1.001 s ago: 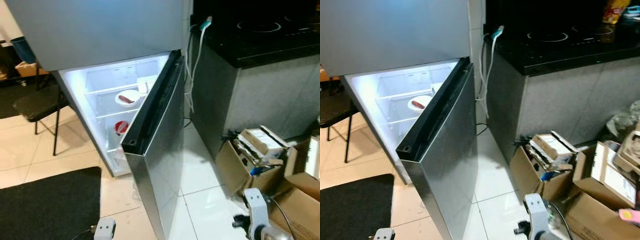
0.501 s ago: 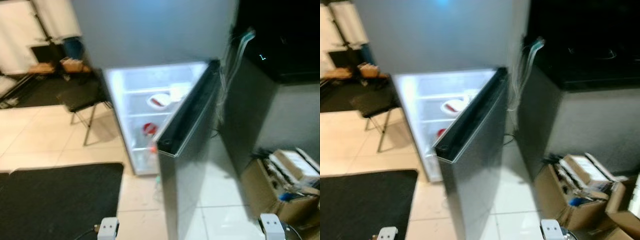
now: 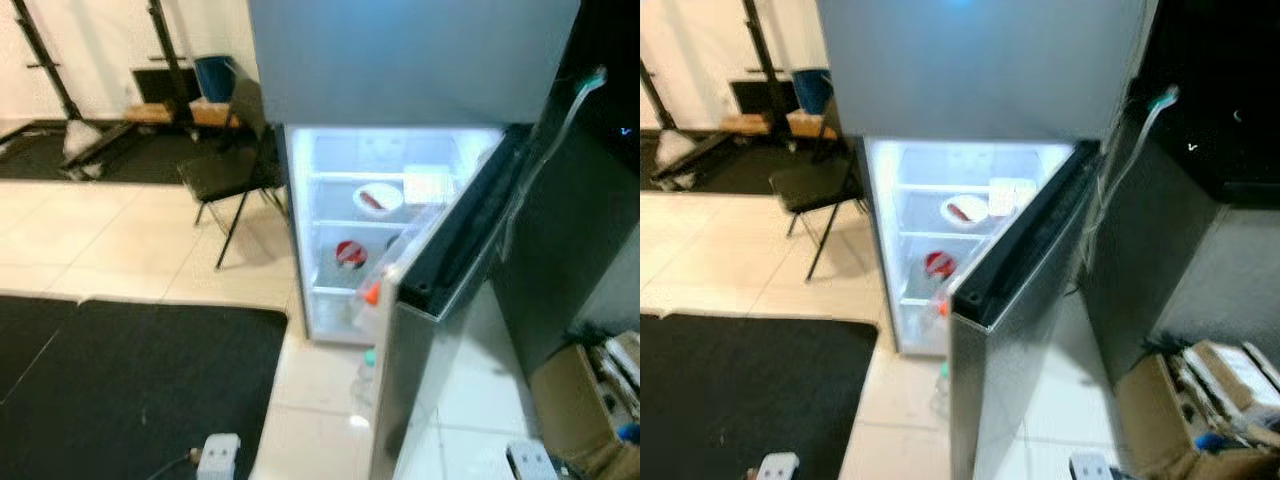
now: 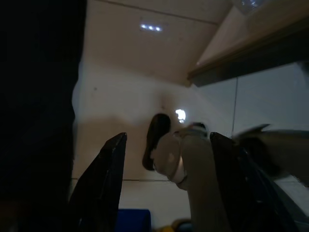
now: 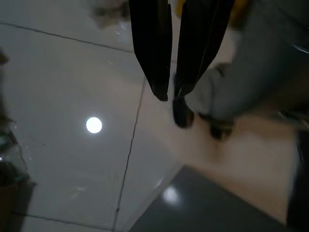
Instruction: Restocking fridge
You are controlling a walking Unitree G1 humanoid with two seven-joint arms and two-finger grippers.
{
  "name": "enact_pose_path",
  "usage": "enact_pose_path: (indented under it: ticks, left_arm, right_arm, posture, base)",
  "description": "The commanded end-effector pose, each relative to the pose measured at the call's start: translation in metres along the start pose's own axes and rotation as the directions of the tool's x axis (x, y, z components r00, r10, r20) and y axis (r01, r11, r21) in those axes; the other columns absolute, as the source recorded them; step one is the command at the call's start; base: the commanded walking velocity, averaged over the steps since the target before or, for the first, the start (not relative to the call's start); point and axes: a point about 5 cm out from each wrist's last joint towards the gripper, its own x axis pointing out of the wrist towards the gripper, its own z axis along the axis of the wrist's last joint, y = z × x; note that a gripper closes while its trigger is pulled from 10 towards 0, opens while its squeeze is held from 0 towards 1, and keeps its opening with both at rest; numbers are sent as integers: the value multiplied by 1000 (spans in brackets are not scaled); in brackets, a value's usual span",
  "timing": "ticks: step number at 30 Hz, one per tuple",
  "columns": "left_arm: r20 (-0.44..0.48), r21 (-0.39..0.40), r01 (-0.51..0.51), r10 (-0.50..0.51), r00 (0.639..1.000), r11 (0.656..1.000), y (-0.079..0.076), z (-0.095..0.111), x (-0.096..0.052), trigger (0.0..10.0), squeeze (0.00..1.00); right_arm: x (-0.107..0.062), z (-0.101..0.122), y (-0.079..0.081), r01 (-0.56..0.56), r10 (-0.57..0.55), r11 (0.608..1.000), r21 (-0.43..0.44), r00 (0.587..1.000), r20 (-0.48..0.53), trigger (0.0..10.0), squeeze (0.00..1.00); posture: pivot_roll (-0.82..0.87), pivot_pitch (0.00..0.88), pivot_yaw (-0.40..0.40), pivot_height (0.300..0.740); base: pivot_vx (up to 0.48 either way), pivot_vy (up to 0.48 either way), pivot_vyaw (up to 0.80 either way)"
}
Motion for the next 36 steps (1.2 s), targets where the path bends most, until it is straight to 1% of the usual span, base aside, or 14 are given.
enact_pose_path:
  ticks: [1,7,8,15,19,21,24,26,29,31,32,34,35,36]
  left_arm:
    - [-29,1,-11,11,1000,1000,2,-7,-2,10000,0]
    - [-11,-4,-16,16,1000,1000,2,0,0,10000,0]
    - [-10,-5,-18,18,1000,1000,2,1,0,10000,0]
    - [-14,-4,-19,18,1000,1000,1,1,1,10000,0]
    - [-15,-6,-18,18,1000,1000,0,0,1,10000,0]
    - [-14,-9,-16,16,1000,1000,-1,0,2,10000,0]
    - [-14,-10,-16,16,1000,1000,-1,0,2,10000,0]
    - [-17,-11,-17,17,1000,1000,-1,-1,1,10000,0]
    - [-21,-11,-17,17,1000,1000,-1,-2,1,10000,0]
    - [-22,-11,-16,16,1000,1000,-1,-2,1,10000,0]
    - [-22,-11,-16,16,1000,1000,-1,-2,1,10000,0]
    - [-21,-11,-15,15,1000,1000,-1,-2,1,10000,0]
    - [-21,-11,-15,15,1000,1000,-1,-2,1,10000,0]
    - [-21,-11,-14,14,1000,1000,-1,-2,1,10000,0]
  right_arm:
    - [2,5,4,-8,8,1000,-17,1000,12,10000,0]
    - [2,10,1,29,-29,999,-14,999,26,10000,0]
    - [3,16,-2,72,-70,996,-46,997,41,10000,0]
    - [2,35,-12,148,-150,989,20,983,104,10000,0]
    - [-1,51,-26,229,-231,973,29,961,150,10000,0]
    - [-4,66,-34,238,-261,963,126,942,213,10000,0]
    - [-4,69,-35,233,-262,961,147,938,226,10000,0]
    - [-5,88,-31,107,-194,958,267,926,324,10000,0]
    - [-10,130,-20,-184,-40,919,348,836,547,10000,0]
    - [-15,149,-16,-302,24,895,329,768,640,10000,0]
    - [-15,149,-16,-302,24,895,329,768,640,10000,0]
    - [-21,169,-7,-410,126,880,241,689,714,10000,0]
    - [-21,169,-7,-410,126,880,241,689,714,10000,0]
    - [-23,179,-1,-447,186,877,179,656,731,10000,0]
  posture:
    - [-15,0,5,740]
    - [-9,0,2,740]
    - [-10,0,2,740]
    - [-22,0,3,740]
    - [-25,0,0,740]
    - [-24,0,-1,740]
    - [-24,0,-1,740]
    - [-31,0,2,740]
    - [-34,0,4,740]
    - [-35,0,3,740]
    - [-35,0,3,740]
    - [-40,0,6,740]
    - [-40,0,6,740]
    - [-40,0,6,740]
  base:
    - [0,0,712]
    - [0,0,712]
    - [0,0,631]
    - [0,0,0]
    - [0,0,0]
    - [0,0,0]
    - [0,0,0]
    - [0,0,0]
    - [0,0,0]
    - [0,0,0]
    - [0,0,0]
    - [0,0,0]
    - [0,0,0]
    - [0,0,0]
